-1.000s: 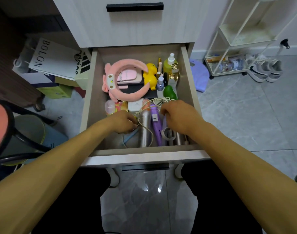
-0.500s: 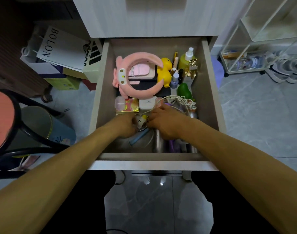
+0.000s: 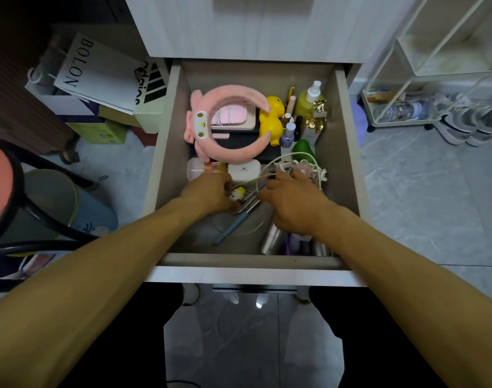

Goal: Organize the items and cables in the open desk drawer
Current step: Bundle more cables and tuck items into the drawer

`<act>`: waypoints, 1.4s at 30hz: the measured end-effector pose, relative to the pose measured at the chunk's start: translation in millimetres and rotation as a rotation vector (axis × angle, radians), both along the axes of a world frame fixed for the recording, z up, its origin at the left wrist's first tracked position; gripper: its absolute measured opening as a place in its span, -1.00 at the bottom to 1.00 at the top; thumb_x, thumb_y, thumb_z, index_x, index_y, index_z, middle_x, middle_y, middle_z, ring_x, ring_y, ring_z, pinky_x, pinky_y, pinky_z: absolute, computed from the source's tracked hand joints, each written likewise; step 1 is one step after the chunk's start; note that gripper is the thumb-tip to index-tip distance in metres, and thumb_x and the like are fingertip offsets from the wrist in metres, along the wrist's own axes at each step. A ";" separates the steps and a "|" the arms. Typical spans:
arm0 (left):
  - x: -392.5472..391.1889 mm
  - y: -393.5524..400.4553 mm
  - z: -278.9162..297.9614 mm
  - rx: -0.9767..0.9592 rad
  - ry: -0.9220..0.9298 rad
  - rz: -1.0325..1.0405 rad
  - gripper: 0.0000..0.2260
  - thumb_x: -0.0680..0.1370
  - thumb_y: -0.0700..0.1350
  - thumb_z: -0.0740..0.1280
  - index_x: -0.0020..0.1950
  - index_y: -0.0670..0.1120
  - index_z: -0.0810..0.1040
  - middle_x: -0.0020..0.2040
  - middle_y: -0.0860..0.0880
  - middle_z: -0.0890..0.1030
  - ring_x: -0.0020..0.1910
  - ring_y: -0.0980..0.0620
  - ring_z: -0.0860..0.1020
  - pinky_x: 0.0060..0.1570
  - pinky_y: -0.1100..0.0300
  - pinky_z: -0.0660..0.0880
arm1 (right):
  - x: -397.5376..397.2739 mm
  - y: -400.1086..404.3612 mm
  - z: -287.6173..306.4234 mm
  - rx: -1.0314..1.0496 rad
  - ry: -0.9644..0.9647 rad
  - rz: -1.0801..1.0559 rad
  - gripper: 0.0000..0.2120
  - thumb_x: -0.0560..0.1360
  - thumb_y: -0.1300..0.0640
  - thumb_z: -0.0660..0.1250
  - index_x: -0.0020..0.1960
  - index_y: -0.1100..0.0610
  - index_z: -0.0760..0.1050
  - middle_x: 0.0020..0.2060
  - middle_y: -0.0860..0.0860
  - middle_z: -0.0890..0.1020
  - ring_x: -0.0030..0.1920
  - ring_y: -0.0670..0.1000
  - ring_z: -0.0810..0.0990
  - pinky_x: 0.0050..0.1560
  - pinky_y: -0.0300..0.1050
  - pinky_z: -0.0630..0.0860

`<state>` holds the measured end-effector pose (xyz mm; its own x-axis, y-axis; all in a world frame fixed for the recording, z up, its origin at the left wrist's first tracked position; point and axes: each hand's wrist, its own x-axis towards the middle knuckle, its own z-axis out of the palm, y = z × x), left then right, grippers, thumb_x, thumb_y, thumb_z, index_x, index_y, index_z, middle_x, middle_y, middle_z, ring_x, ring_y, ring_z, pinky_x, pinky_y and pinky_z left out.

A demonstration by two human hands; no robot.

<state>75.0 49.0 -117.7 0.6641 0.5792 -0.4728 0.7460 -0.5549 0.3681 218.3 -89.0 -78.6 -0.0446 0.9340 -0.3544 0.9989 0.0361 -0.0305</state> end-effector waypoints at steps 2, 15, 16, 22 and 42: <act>1.8 2.8 1.0 -0.017 0.038 -0.042 -0.65 0.41 0.11 0.49 0.09 -0.03 0.59 0.00 0.00 0.61 -0.03 0.01 0.55 0.03 0.09 0.55 | -0.1 -3.2 -0.2 -0.001 -0.019 0.018 -0.64 0.48 0.05 0.23 0.26 0.07 0.50 0.22 0.05 0.46 0.30 0.12 0.33 0.26 0.04 0.19; -12.9 -3.1 33.3 -0.228 -0.208 0.186 -0.69 0.38 -0.06 0.55 0.00 -0.09 0.51 -0.16 0.02 0.55 -0.19 0.09 0.52 -0.19 0.22 0.48 | 21.4 -12.9 -10.9 0.356 0.449 -0.390 -0.77 0.47 0.25 0.24 0.09 0.17 0.58 -0.03 0.12 0.55 0.02 0.15 0.49 0.02 0.09 0.50; -15.6 -4.2 37.0 -0.232 -0.213 0.187 -0.68 0.38 -0.05 0.56 0.00 -0.09 0.51 -0.17 0.02 0.55 -0.19 0.08 0.52 -0.16 0.21 0.48 | 23.0 -10.7 -9.5 0.386 0.422 -0.384 -0.77 0.48 0.24 0.24 0.09 0.18 0.58 -0.02 0.12 0.55 0.04 0.16 0.49 0.03 0.08 0.50; -23.3 -10.1 43.1 -0.236 -0.266 0.246 -0.69 0.37 -0.12 0.56 0.02 -0.06 0.52 -0.15 0.08 0.56 -0.18 0.13 0.52 -0.22 0.27 0.42 | 12.4 -3.6 -11.6 0.330 0.442 -0.362 -0.73 0.48 0.20 0.26 0.16 0.14 0.55 0.06 0.10 0.57 0.08 0.12 0.51 0.07 0.09 0.51; 50.4 11.3 32.2 -0.035 -0.417 0.127 -0.80 0.54 -0.03 0.40 0.11 -0.08 0.60 -0.04 -0.04 0.64 -0.05 0.00 0.59 -0.02 0.15 0.50 | 37.4 32.8 12.5 0.414 0.484 -0.957 -0.75 0.53 0.01 0.34 -0.14 0.21 0.49 -0.21 0.09 0.55 -0.20 0.11 0.55 -0.29 -0.11 0.39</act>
